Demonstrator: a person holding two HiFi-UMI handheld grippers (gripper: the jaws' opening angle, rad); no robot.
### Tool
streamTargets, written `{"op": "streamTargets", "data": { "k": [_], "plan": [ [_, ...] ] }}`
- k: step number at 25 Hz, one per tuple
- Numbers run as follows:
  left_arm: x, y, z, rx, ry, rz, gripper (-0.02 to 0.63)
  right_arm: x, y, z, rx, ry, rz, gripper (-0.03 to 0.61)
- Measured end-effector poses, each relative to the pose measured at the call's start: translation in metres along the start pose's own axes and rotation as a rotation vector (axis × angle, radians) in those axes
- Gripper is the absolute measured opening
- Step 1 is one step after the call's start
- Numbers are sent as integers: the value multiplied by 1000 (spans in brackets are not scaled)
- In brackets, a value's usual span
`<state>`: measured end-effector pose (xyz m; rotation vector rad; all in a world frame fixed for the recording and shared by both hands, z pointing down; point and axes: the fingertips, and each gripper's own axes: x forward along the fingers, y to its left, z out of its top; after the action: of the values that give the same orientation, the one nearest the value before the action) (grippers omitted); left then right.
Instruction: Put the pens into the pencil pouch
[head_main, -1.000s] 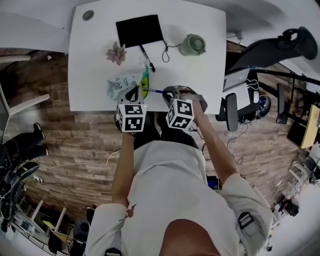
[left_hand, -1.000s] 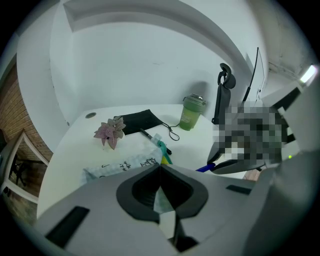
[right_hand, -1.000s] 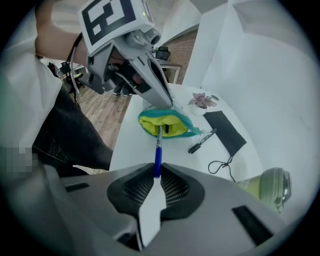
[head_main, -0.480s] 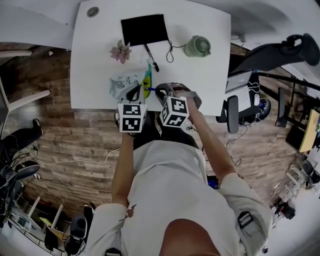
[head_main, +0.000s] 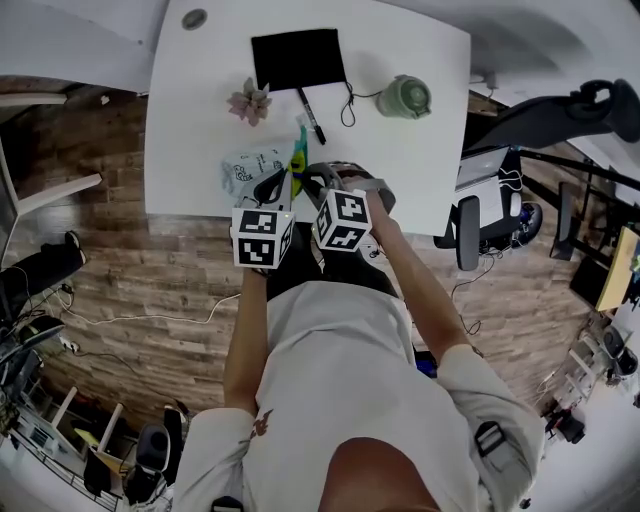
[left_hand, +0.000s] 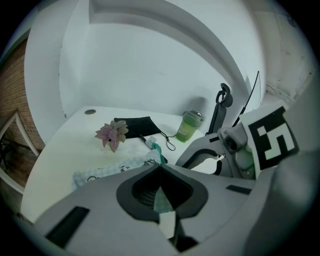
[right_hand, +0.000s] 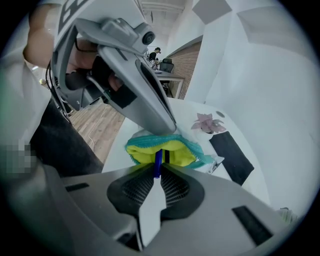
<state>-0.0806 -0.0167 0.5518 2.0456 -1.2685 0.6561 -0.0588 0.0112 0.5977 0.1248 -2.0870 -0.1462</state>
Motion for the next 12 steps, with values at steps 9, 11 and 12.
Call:
{"op": "streamTargets", "data": {
  "k": [9, 11, 12],
  "plan": [
    [-5, 1, 1, -52, -19, -45, -3, 17, 2, 24, 8, -61, 21, 43],
    [-5, 3, 0, -56, -22, -46, -3, 22, 2, 27, 18, -72, 25, 43],
    [-6, 5, 0, -57, -23, -46, -3, 25, 2, 28, 26, -77, 25, 43]
  ]
}}
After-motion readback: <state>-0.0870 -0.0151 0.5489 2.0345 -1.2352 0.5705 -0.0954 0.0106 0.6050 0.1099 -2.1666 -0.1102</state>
